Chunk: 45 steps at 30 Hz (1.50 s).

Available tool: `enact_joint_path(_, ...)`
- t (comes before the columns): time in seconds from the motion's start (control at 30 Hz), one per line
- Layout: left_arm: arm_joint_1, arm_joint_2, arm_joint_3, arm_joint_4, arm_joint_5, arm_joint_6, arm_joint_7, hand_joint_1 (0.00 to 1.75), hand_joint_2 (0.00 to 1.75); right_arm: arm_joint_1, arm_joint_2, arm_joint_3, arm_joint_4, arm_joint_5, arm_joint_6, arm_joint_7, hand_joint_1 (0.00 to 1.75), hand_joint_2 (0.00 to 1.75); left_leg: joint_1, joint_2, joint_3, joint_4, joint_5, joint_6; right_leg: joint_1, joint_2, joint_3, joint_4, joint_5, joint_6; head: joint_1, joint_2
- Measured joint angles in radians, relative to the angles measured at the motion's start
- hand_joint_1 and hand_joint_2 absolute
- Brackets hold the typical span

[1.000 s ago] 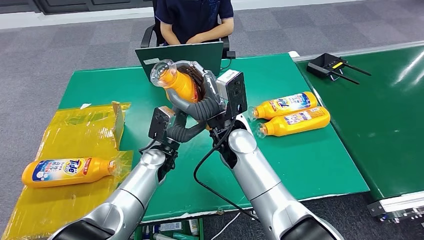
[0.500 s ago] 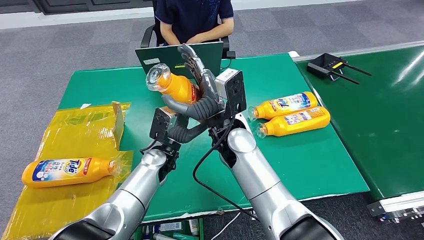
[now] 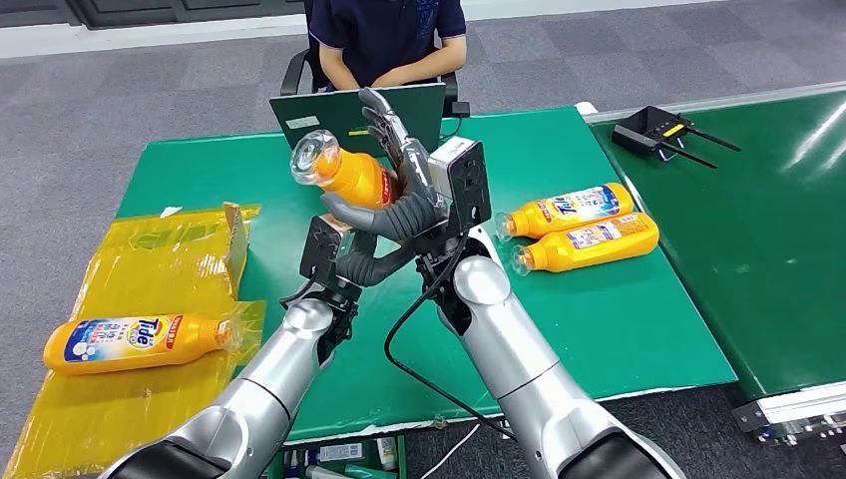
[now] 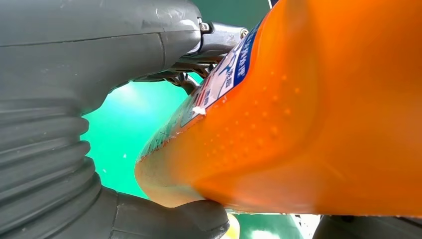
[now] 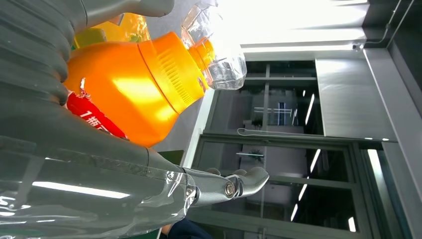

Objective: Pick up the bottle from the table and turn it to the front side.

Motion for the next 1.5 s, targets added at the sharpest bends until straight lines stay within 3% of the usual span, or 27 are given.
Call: enact_joint_path(1.5,-0.025,0.070,0.010,0.008,-0.068,0.117,-0.002,1.75,1.75,0.081,-0.002,0.000,-0.080,0.013,0.004,0.007,0.00,1.75,0.000,0.000,0.000,0.000,0.000,0.000,0.000,0.000,0.000,0.000,0.000,0.000,0.000,0.000)
